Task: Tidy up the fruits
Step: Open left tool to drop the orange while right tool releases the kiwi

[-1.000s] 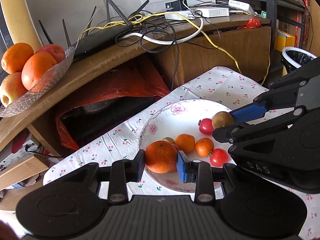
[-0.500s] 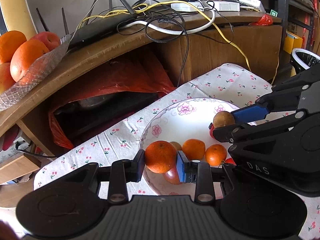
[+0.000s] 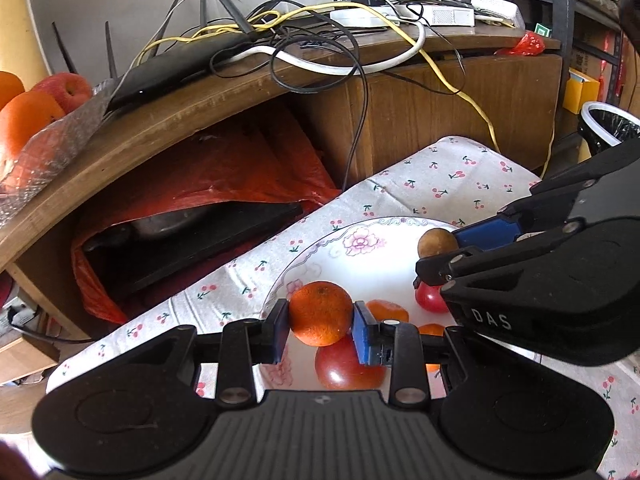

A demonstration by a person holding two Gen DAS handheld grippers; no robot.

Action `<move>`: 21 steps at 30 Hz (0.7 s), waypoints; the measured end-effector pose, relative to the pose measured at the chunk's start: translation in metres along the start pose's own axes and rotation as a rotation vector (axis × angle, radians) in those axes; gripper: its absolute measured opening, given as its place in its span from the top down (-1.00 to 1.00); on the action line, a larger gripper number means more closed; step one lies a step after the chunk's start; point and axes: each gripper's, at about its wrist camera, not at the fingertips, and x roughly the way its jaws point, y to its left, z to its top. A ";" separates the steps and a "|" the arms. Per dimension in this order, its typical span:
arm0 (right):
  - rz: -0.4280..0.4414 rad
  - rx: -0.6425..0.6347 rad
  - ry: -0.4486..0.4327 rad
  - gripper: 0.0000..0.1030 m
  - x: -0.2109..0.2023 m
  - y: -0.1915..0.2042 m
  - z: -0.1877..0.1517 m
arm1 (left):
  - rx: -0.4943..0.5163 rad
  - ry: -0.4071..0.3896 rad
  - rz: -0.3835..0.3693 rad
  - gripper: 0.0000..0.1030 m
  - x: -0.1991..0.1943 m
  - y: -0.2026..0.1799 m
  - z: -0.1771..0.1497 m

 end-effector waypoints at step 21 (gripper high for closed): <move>0.034 0.022 -0.016 0.50 0.018 -0.006 0.003 | 0.010 -0.002 -0.001 0.17 0.007 -0.002 -0.001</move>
